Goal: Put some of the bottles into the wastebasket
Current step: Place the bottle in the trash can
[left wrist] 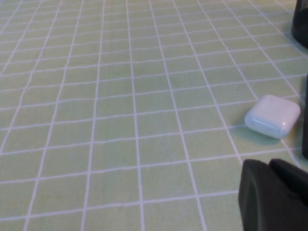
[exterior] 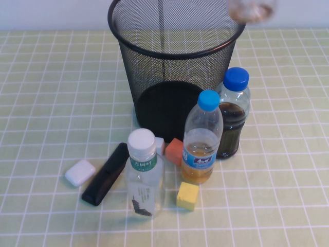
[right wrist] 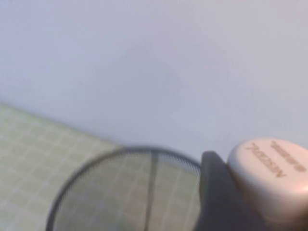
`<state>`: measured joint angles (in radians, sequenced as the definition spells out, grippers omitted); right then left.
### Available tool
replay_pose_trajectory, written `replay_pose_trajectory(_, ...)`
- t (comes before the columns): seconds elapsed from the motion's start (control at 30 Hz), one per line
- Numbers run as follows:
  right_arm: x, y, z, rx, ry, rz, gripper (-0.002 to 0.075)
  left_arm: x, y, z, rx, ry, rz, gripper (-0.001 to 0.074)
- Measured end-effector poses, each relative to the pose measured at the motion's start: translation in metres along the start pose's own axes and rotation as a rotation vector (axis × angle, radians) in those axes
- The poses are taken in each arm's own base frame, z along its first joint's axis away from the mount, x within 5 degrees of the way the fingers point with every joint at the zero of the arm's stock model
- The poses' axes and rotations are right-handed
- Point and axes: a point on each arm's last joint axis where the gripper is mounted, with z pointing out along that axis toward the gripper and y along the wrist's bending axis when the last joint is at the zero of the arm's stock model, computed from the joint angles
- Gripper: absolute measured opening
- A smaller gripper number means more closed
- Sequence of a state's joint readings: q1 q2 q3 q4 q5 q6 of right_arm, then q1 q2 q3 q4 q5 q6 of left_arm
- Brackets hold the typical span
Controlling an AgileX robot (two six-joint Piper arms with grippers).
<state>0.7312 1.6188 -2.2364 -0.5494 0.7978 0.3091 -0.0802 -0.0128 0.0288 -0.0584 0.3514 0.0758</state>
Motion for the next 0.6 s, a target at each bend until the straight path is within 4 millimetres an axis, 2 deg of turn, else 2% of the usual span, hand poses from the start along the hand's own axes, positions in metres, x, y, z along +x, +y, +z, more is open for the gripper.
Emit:
replay_pose_trajectory(0.13, 0.007, 0.017, 0.046, -0.003, -0.041, -0.027, -0.0007, 0.000, 0.000, 0.000, 0.000, 0.000, 0.000, -0.0004)
replay_pose_trajectory(0.23, 0.028, 0.022, 0.085, -0.010, -0.027, -0.012, -0.0007, 0.000, 0.000, 0.000, 0.000, 0.000, 0.000, -0.0004)
replay_pose_trajectory(0.33, 0.059, 0.017, 0.115, -0.052, 0.091, 0.086, -0.0007, 0.000, 0.000, 0.000, 0.000, 0.000, 0.000, -0.0004)
replay_pose_trajectory(0.47, 0.098, 0.006, 0.144, -0.074, 0.252, 0.148, -0.0007, 0.000, 0.000, 0.000, 0.000, 0.000, 0.000, -0.0004)
replay_pose_trajectory(0.6, 0.127, -0.004, 0.162, -0.062, 0.364, 0.187, -0.0007, 0.000, 0.000, 0.000, 0.000, 0.000, 0.000, -0.0004)
